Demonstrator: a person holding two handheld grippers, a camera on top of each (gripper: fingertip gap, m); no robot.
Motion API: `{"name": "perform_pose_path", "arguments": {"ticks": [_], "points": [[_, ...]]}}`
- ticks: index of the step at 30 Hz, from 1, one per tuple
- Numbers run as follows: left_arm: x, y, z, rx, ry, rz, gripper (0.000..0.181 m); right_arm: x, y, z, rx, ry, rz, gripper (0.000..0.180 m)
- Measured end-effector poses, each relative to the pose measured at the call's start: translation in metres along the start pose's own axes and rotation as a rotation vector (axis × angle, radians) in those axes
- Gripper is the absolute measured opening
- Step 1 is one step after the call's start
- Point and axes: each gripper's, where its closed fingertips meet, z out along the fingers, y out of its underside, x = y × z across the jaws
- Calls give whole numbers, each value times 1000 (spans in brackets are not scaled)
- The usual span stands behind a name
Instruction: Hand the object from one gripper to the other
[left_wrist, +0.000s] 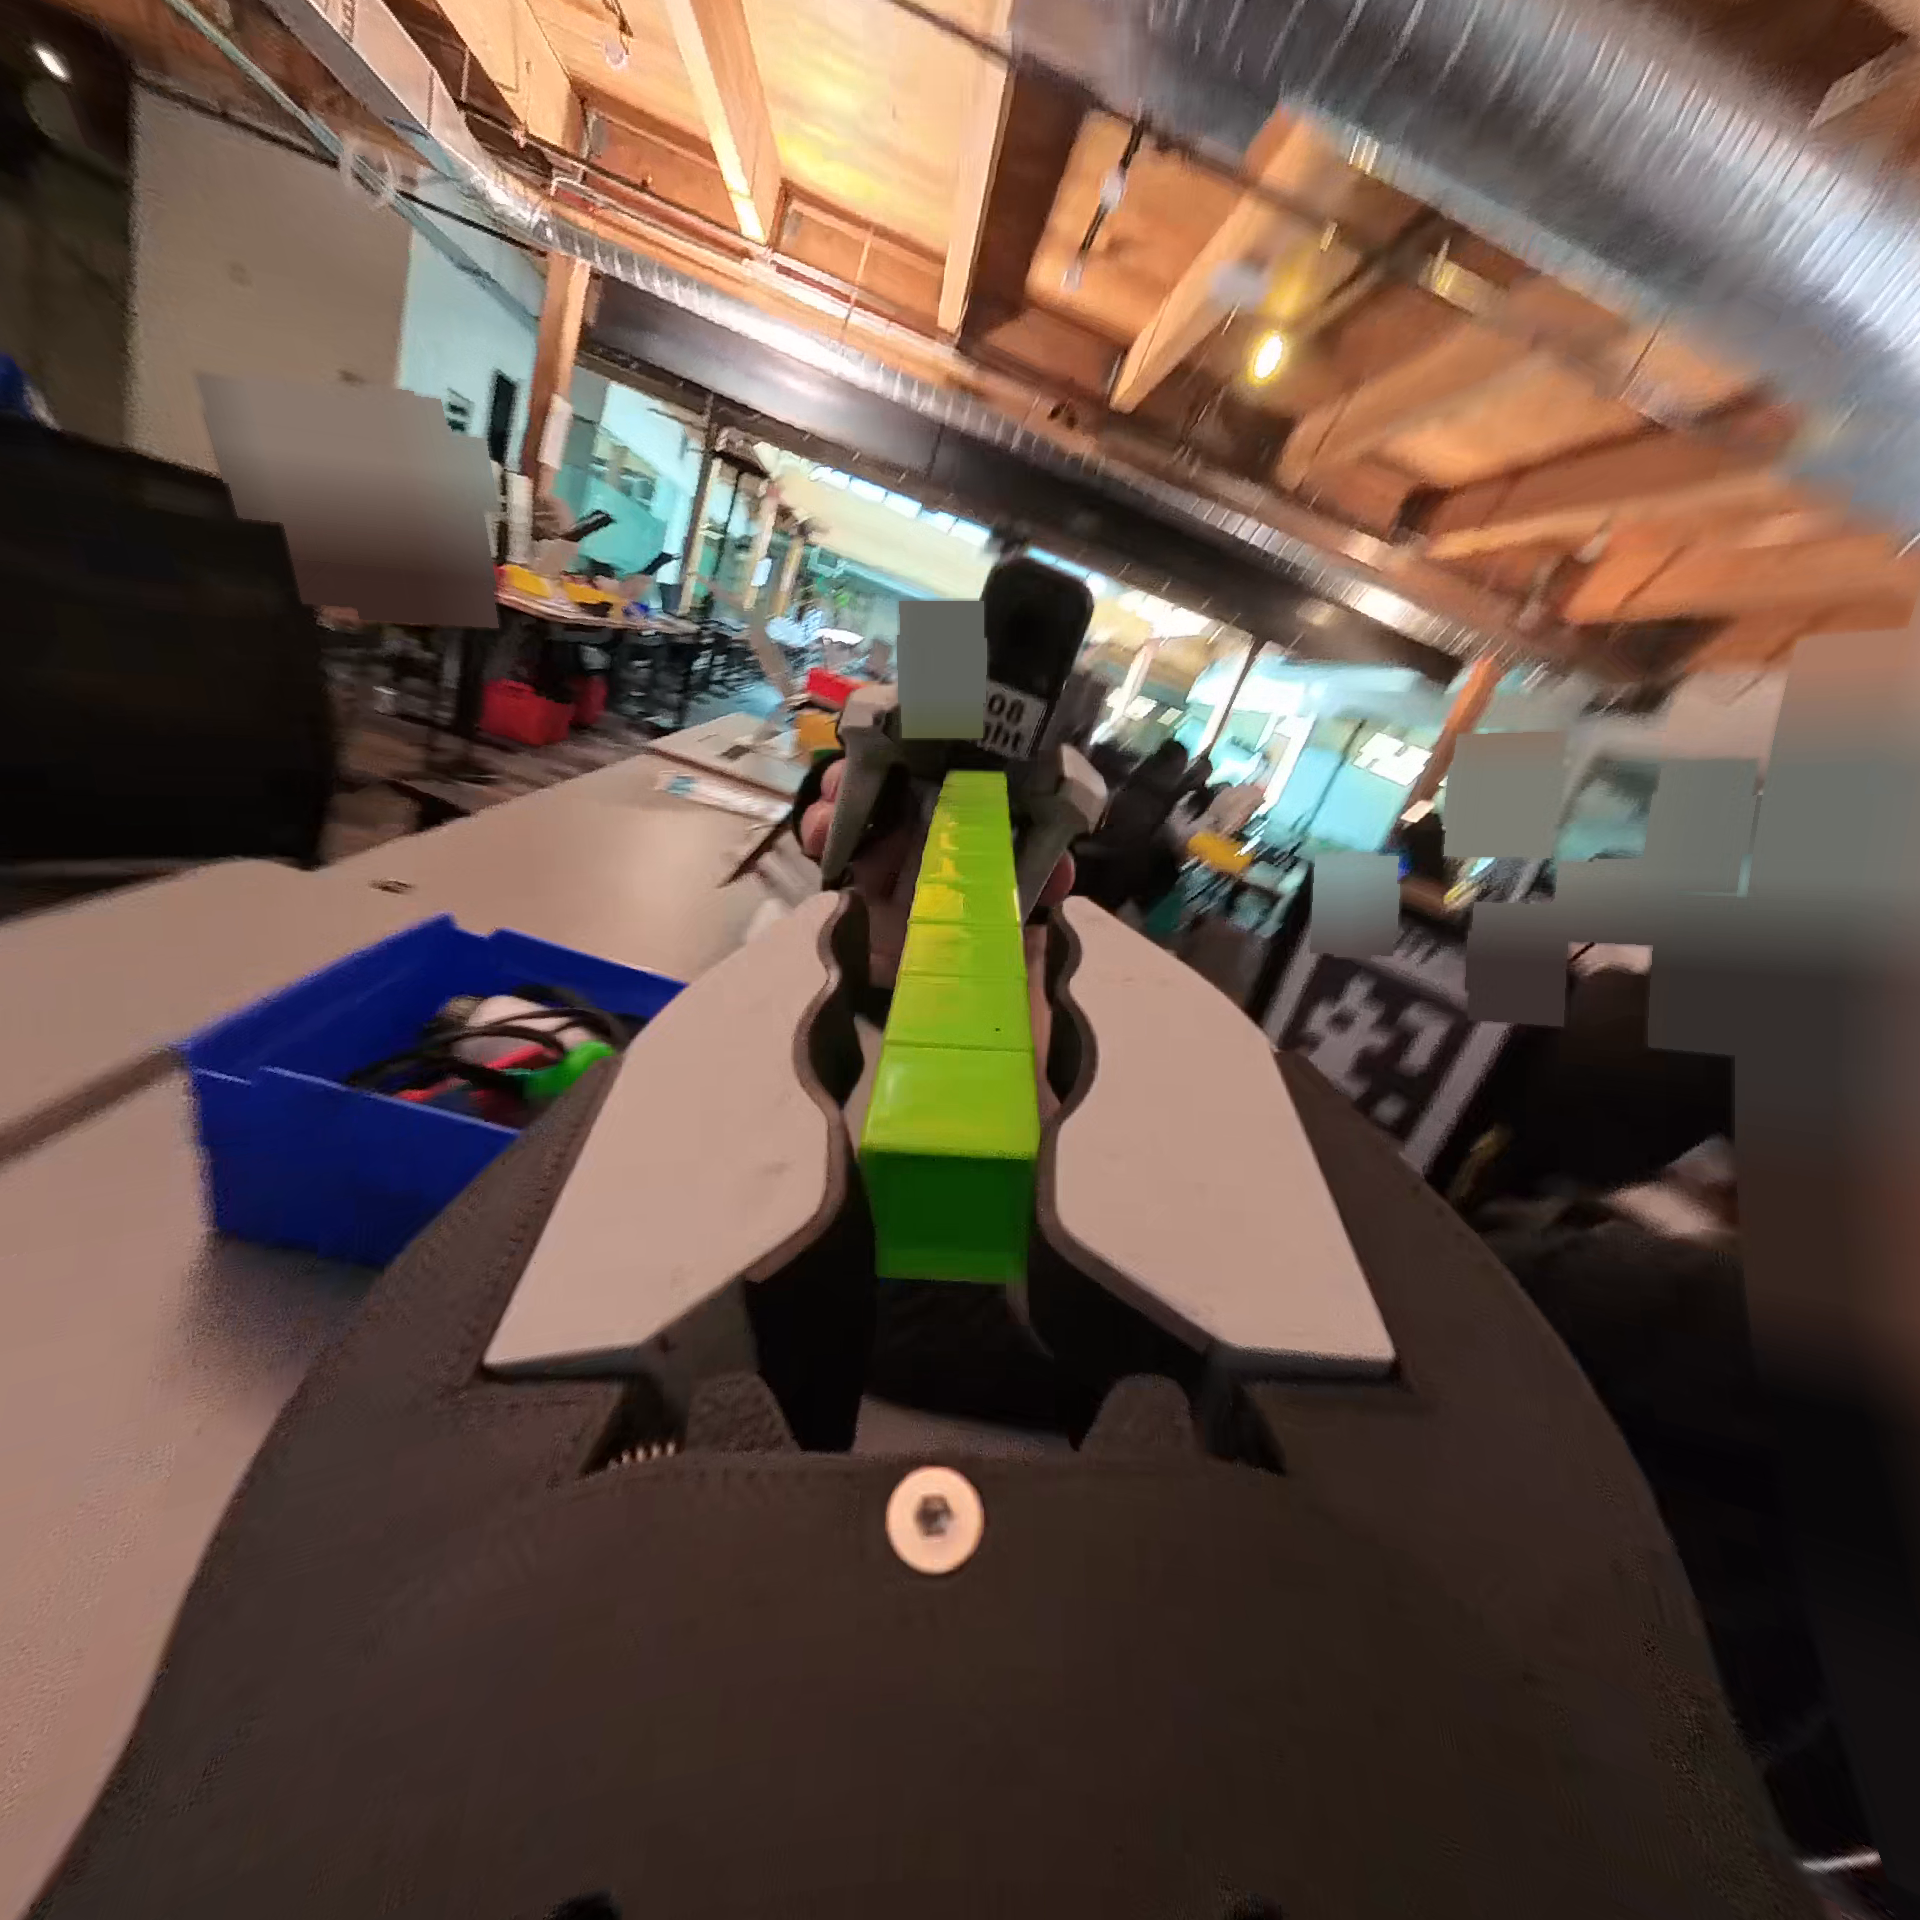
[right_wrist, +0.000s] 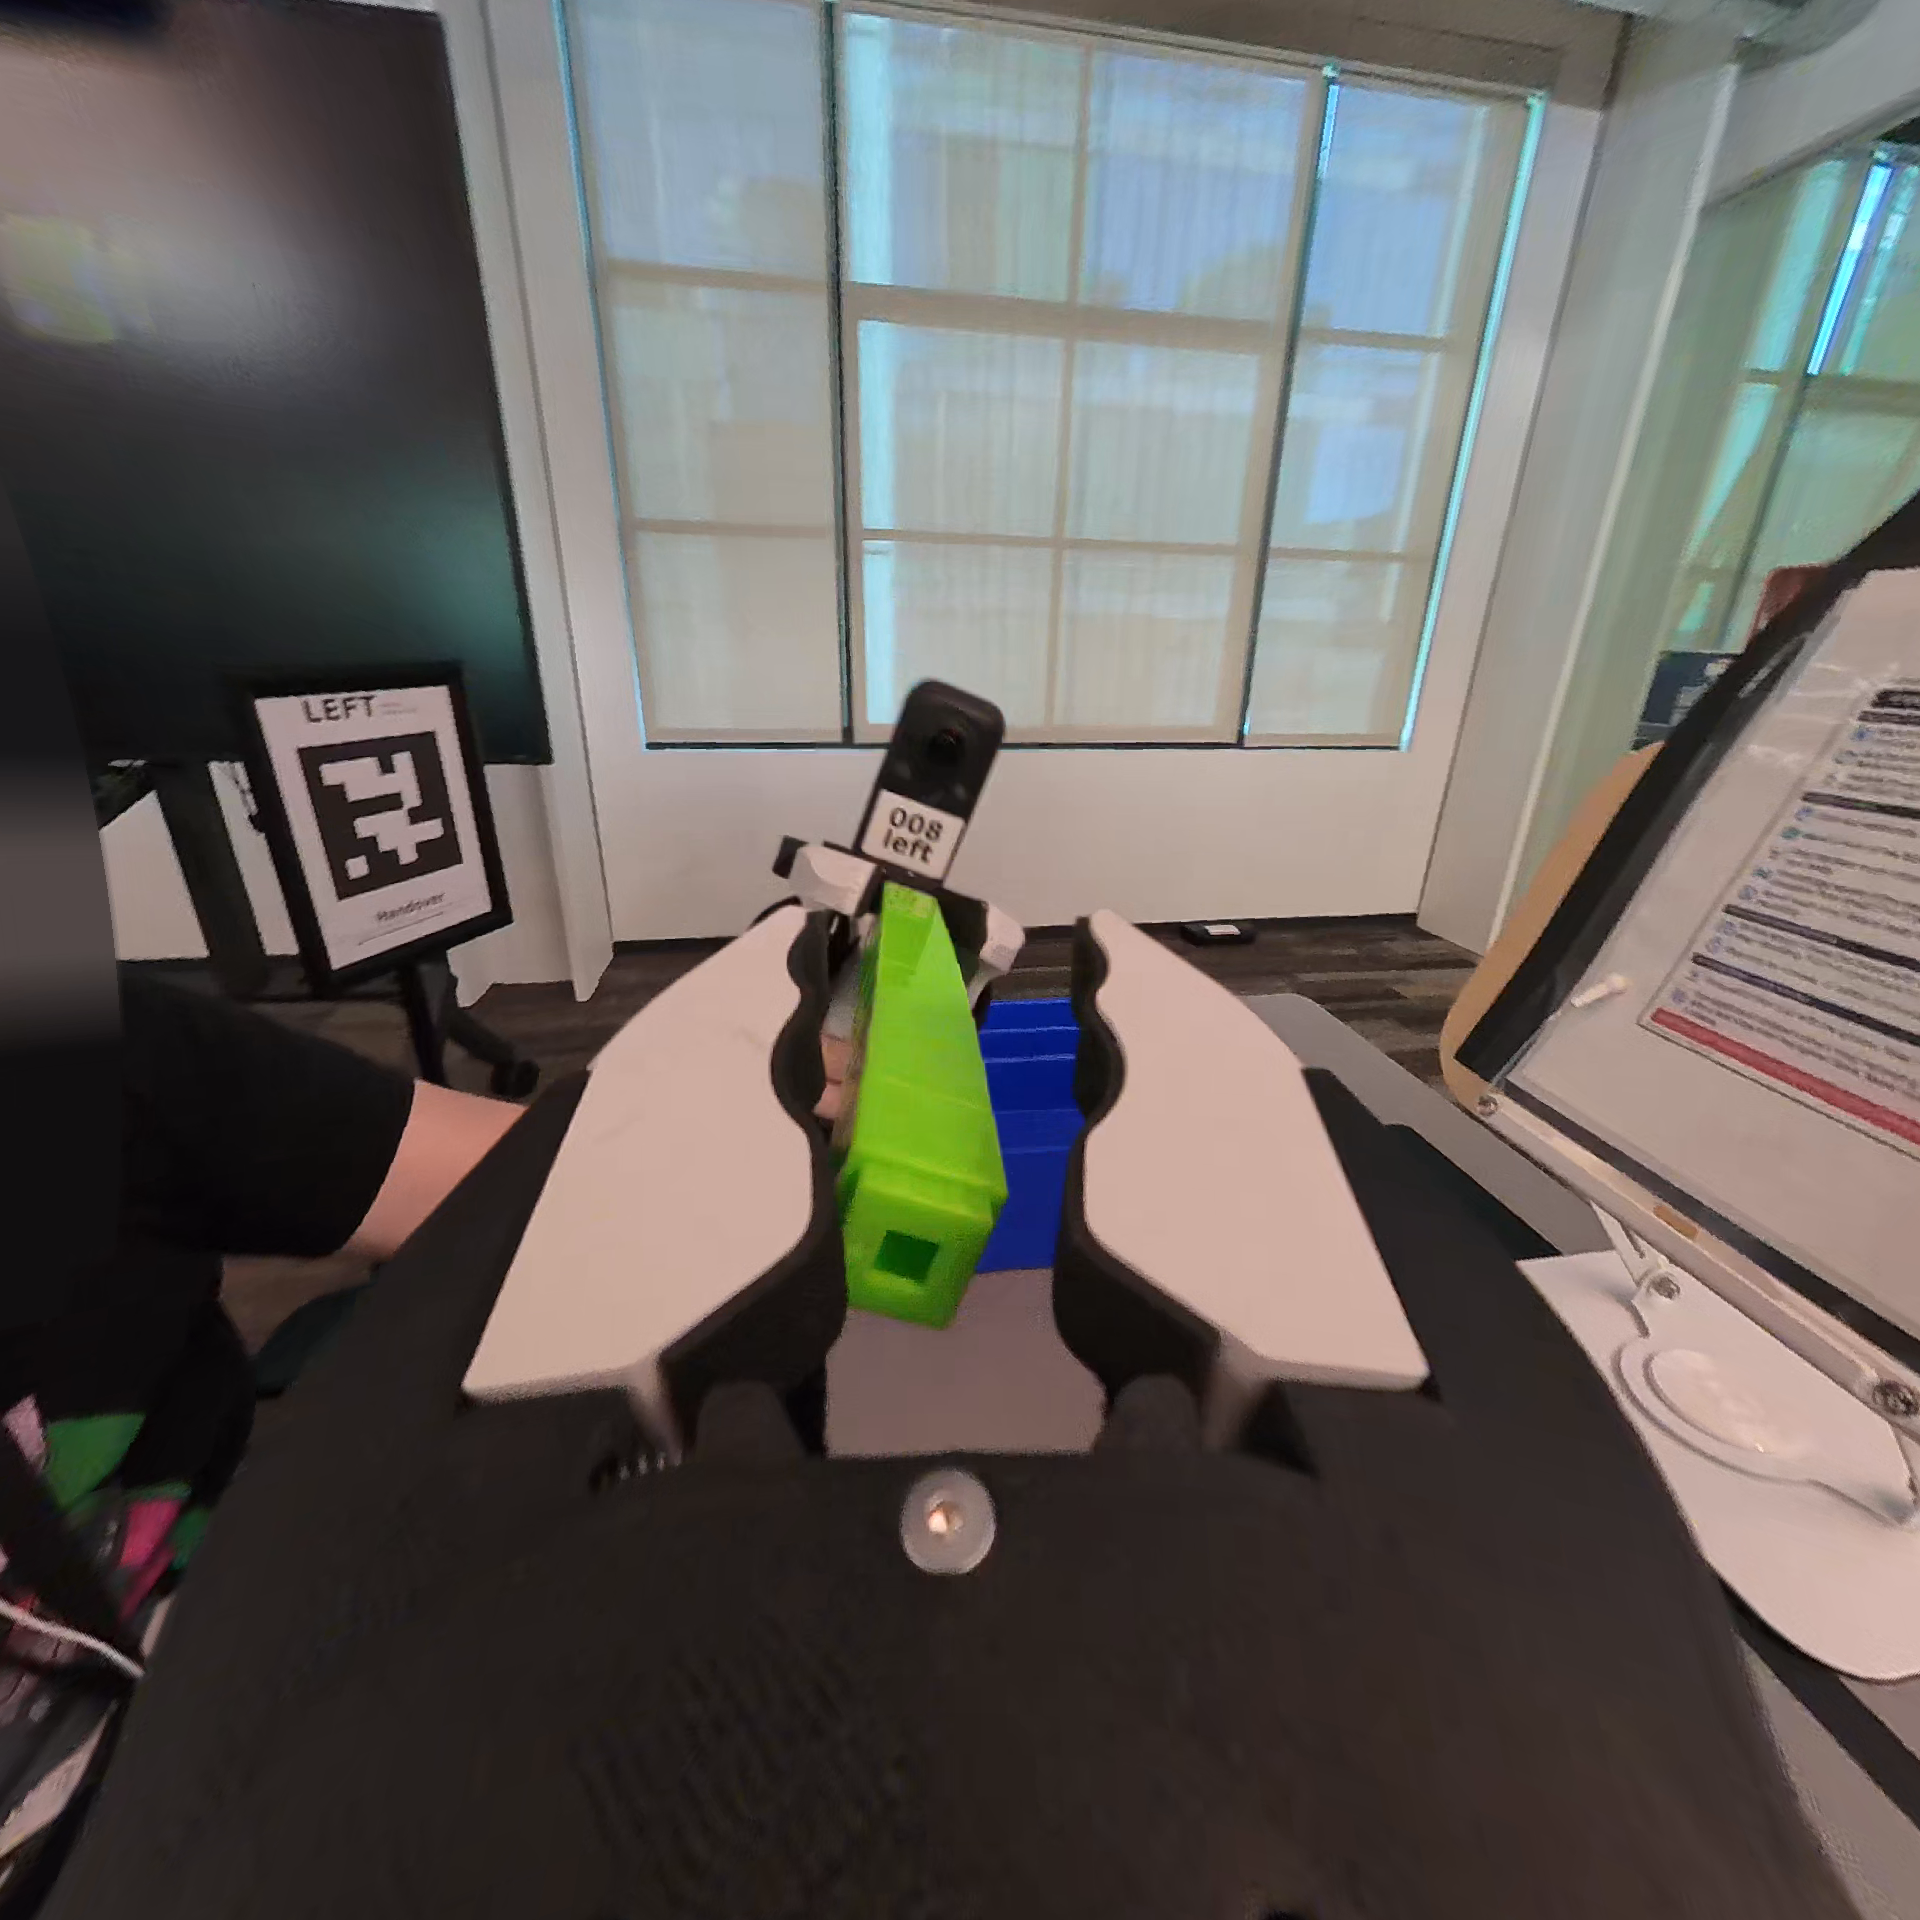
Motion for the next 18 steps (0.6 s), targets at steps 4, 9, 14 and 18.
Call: {"name": "perform_pose_path", "arguments": {"ticks": [4, 9, 14, 18], "points": [[-27, 3, -4, 74, 57, -293, 32, 20, 8, 0, -31, 108, 41, 47], [-49, 7, -8, 110, 48, -412, 32, 43, 30, -2, -105, 172, 150, 41], [-49, 4, -11, 81, -33, -250, 32, 48, 53, -1, -212, 164, 332, 40], [-35, 4, -11, -6, -48, -81, 33, 30, 48, 0, -211, -3, 469, 24]]}}
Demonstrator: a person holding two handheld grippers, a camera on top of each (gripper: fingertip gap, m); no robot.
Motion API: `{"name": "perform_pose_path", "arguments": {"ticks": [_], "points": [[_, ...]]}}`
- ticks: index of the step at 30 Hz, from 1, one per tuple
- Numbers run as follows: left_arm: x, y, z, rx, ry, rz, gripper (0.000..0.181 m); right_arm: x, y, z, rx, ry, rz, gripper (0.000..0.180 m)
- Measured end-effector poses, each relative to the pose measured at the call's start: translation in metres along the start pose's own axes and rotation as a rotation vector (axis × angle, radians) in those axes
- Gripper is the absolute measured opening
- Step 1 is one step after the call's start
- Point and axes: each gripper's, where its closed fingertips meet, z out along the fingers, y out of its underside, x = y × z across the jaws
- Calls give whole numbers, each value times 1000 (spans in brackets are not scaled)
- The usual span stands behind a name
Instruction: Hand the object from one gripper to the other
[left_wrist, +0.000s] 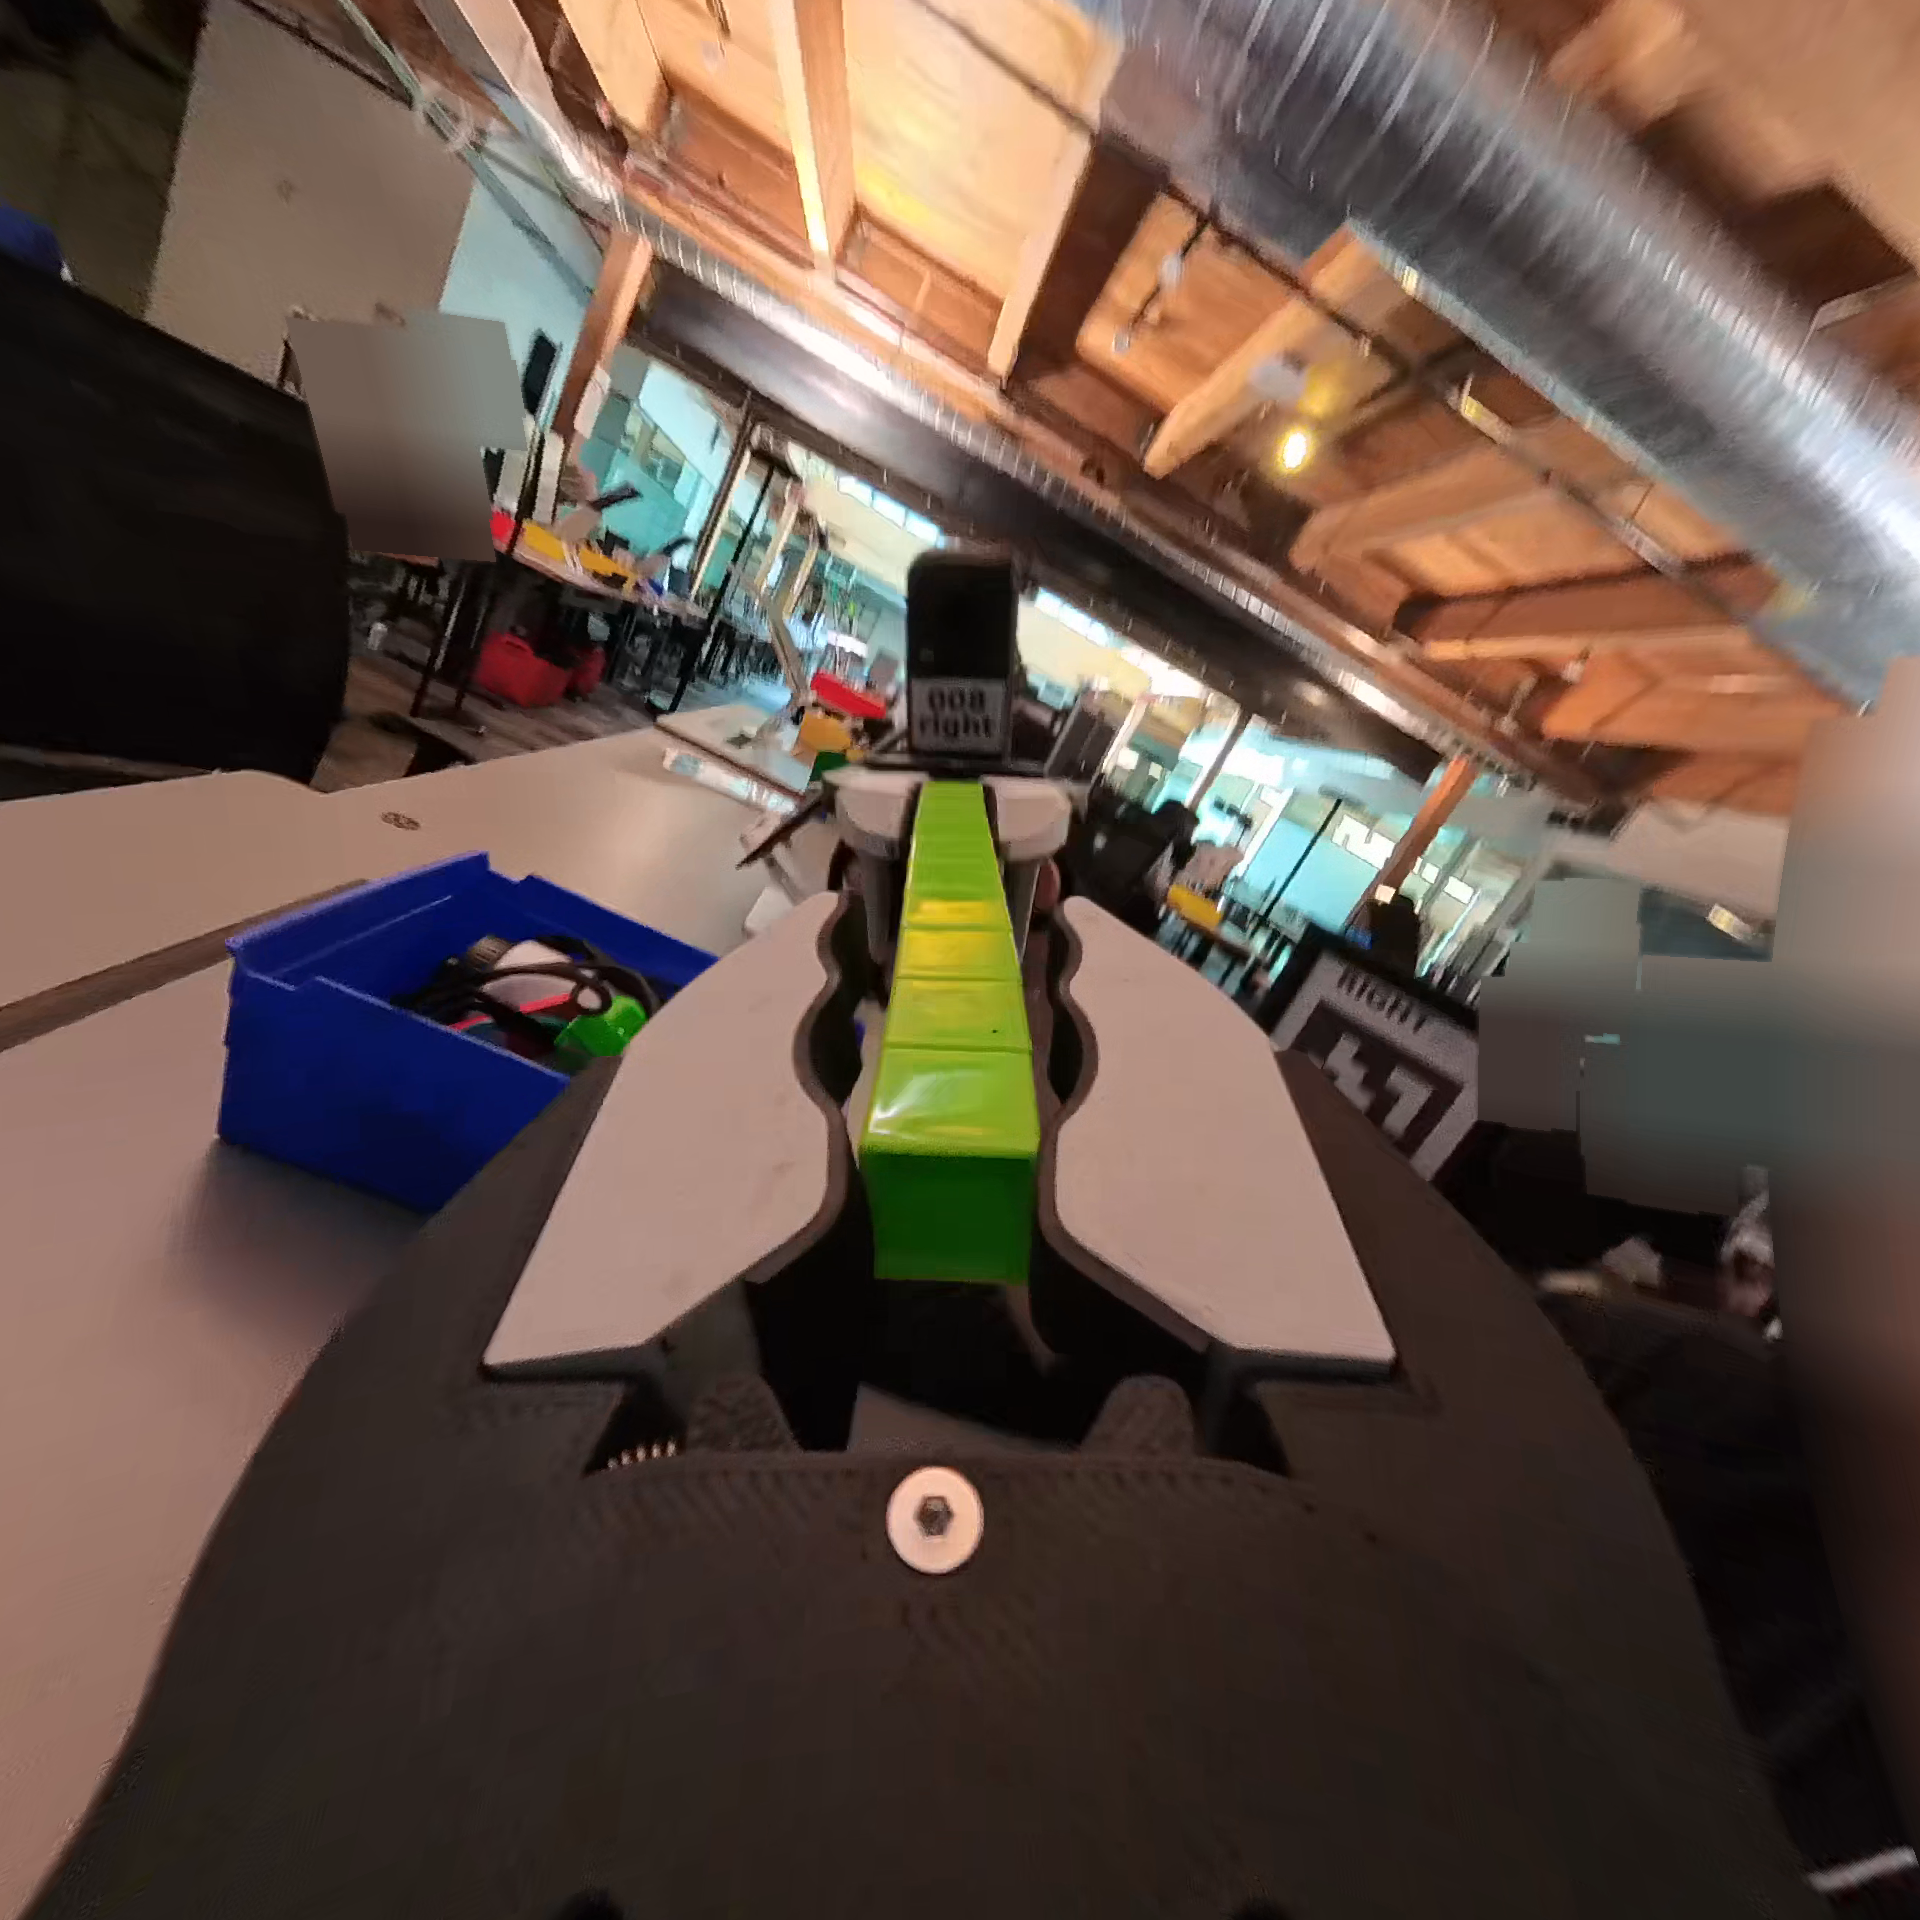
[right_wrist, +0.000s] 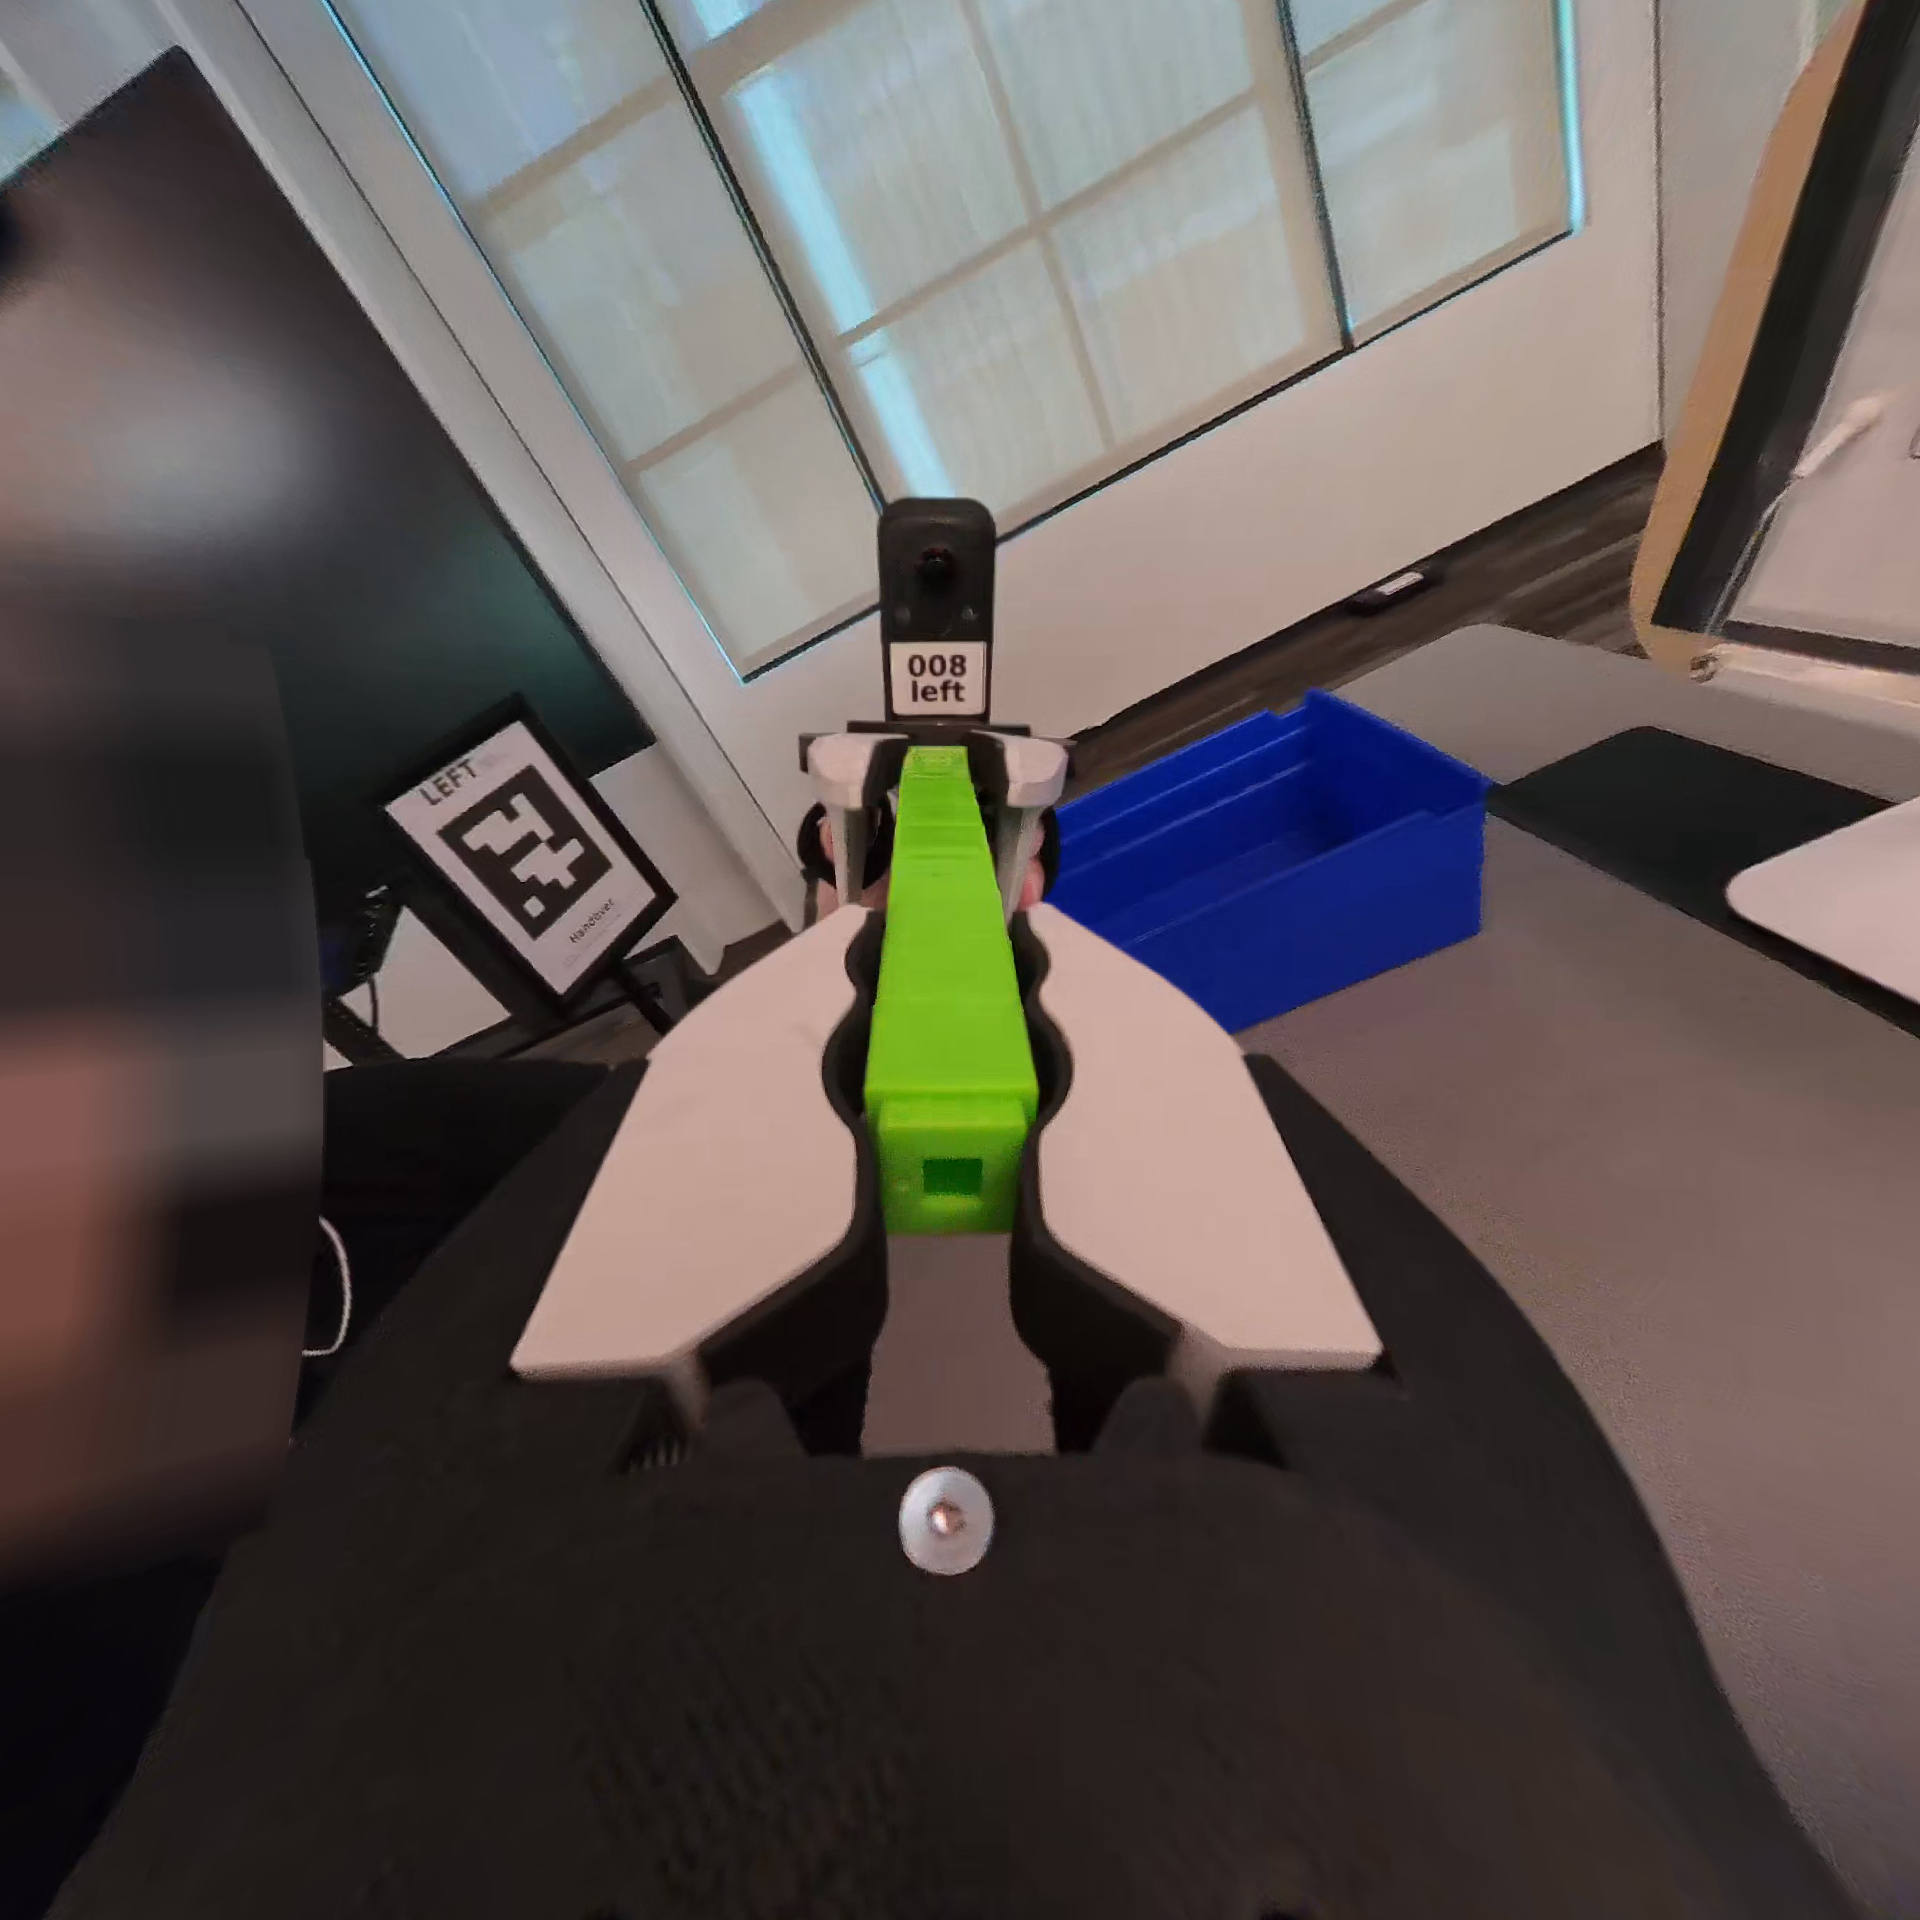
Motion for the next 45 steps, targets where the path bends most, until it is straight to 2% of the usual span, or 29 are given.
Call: {"name": "perform_pose_path", "arguments": {"ticks": [3, 7, 15, 17, 20, 23, 27, 30, 33, 36, 40, 45], "points": [[6, 8, 1, -95, -37, 105, 33, -6, -1, -1, 0, -18, -35, 24], [4, 8, -1, -122, -121, 238, 32, -13, -2, -1, -6, -13, -97, 24], [19, 5, -6, -155, -101, 359, 30, -29, -8, 4, 48, -31, -282, 24], [26, 4, -6, -152, -66, 352, 30, -33, -10, 5, 62, -41, -294, 32], [32, -3, -9, -100, -25, 303, 29, -34, -13, 4, 81, -18, -309, 47], [32, -12, -14, -43, 14, 210, 29, -32, -14, 3, 87, -1, -311, 55], [22, -38, -32, 116, 65, 62, 30, -28, -17, 4, 107, 22, -331, 69], [14, -72, -63, 337, 124, -51, 30, -31, -22, 2, 151, 22, -384, 69], [2, -106, -111, 610, 218, -198, 29, -35, -25, 1, 175, 8, -414, 69], [-9, -119, -140, 729, 263, -251, 29, -33, -24, 3, 175, 16, -437, 69], [1, -117, -136, 686, 400, -289, 30, -35, -23, 7, 188, 8, -496, 69], [24, -91, -86, 544, 565, -419, 30, -59, -32, 9, 349, -47, -686, 61]]}}
